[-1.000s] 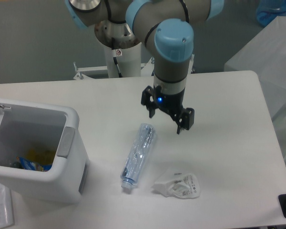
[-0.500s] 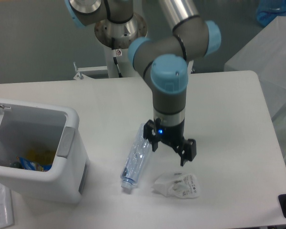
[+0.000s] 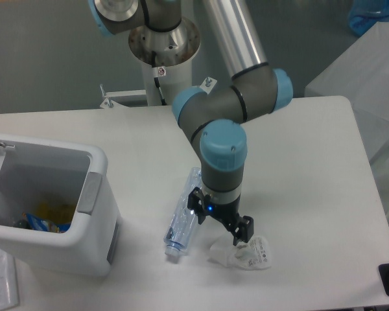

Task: Place the trash in the trash can
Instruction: 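Lower the open gripper toward the crumpled white wrapper, then close the gripper on the white wrapper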

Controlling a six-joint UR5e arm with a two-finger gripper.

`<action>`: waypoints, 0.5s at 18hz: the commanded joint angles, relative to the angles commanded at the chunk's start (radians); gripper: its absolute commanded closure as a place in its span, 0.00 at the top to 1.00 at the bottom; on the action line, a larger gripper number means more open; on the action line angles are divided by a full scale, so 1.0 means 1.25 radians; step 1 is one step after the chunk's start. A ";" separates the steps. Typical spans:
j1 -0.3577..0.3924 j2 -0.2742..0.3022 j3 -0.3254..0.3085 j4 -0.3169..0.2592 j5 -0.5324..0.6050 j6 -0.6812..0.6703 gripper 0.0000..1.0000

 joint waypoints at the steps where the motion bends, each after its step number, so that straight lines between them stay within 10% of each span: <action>1: -0.001 -0.010 0.001 0.002 0.000 0.000 1.00; 9: -0.018 -0.066 0.027 0.025 0.072 0.001 0.96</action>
